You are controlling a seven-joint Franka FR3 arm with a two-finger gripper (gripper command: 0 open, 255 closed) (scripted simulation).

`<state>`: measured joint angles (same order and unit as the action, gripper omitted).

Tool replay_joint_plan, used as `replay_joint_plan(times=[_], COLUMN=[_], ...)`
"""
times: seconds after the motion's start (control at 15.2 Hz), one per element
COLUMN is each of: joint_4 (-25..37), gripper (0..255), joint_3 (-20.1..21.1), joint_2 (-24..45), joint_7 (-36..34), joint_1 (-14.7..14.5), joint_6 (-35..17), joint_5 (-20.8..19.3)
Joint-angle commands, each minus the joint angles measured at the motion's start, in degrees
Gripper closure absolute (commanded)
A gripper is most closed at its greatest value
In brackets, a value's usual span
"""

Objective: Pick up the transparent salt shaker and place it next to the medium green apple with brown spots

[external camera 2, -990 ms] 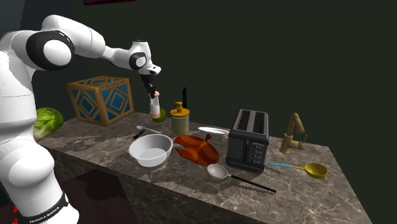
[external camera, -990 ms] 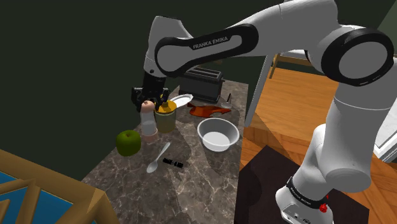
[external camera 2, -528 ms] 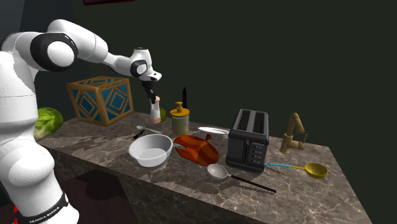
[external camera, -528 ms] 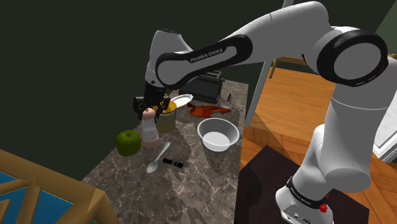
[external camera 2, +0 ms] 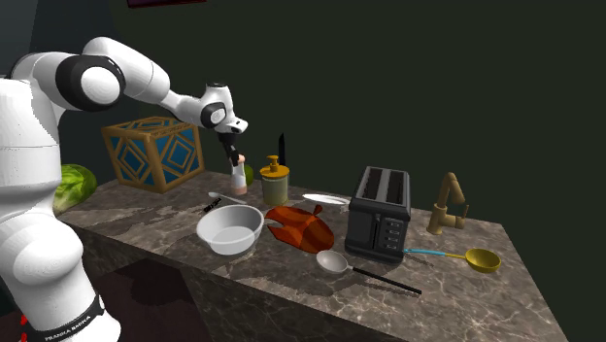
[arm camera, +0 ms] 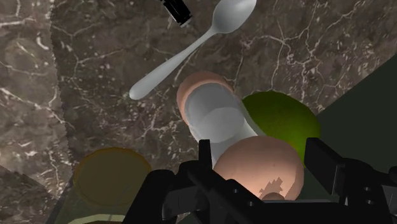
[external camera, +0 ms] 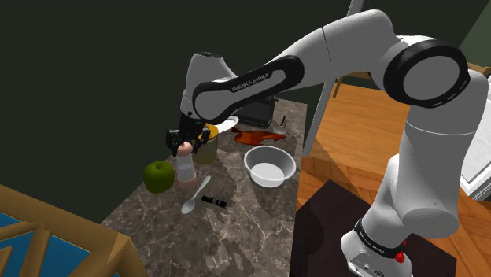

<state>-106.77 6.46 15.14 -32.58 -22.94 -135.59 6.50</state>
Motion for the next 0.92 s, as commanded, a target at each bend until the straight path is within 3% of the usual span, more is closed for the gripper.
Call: replay_joint_plan(times=[0.0,0.26,0.33,0.66,0.86], joint_4=[-0.08,-0.08,-0.09,-0.08,0.58], gripper=[255,255,0,0,0], joint_3=[0.01,0.01,0.01,0.01,-0.1], joint_2=[0.07,0.07,0.07,0.07,-3.63], joint_7=[0.01,0.01,0.0,0.0,0.16], joint_1=[-0.01,-0.01,-0.01,-0.02,0.45], joint_6=[-0.21,-0.21,-0.21,-0.21,4.2], joint_5=[0.0,0.0,0.0,0.0,0.25])
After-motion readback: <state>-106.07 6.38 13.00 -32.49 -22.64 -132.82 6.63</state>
